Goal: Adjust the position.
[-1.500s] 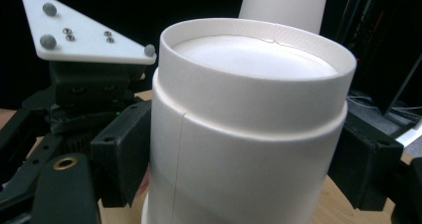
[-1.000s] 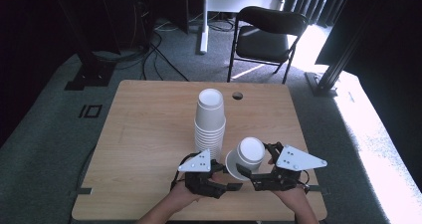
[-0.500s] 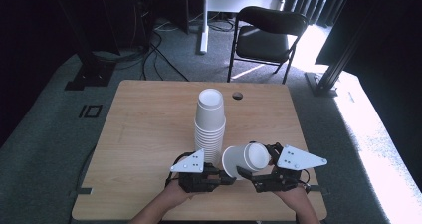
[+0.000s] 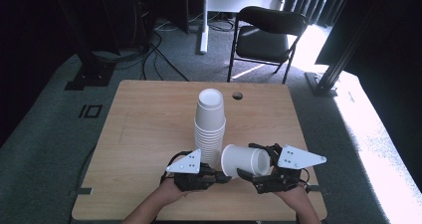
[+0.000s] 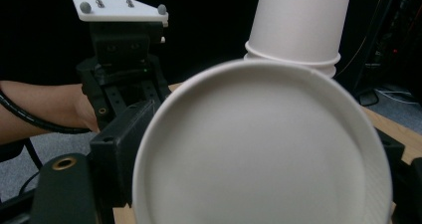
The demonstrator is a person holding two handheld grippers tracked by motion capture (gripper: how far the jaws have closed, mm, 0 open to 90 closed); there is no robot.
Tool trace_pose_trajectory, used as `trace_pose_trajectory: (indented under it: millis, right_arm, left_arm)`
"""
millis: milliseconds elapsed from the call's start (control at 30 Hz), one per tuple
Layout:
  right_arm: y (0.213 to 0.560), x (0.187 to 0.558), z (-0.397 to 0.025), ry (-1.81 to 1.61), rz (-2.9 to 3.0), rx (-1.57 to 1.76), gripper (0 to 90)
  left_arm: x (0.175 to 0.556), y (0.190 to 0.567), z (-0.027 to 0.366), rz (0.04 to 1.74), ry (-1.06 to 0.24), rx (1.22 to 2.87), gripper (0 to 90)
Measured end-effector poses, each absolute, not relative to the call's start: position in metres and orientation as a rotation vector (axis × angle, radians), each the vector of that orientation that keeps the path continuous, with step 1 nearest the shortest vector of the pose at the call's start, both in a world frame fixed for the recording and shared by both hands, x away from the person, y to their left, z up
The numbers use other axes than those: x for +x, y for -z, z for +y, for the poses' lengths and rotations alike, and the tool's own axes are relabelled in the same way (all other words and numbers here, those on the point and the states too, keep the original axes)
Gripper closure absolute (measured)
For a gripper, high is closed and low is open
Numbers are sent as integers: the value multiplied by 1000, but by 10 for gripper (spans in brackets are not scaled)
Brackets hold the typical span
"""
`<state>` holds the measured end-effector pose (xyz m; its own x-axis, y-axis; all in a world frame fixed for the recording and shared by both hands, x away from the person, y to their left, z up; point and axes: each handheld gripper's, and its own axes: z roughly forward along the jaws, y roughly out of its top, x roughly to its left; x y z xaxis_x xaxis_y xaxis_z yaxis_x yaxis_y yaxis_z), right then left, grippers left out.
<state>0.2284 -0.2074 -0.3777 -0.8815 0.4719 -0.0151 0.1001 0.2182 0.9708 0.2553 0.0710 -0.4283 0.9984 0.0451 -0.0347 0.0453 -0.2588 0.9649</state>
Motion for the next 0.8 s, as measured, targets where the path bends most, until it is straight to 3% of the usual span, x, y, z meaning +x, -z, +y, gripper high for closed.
trace_pose_trajectory:
  millis: [367,600,800]
  right_arm:
    - [386,234,-210,-1714,2229,563,198]
    - [392,237,-214,-1748,2219,592,198]
    - [395,239,-212,-1741,2243,596,197]
  left_arm:
    - [255,426,71,75,-51,1900,877]
    - [259,426,68,132,21,1884,846]
    - [258,423,68,110,8,1904,830]
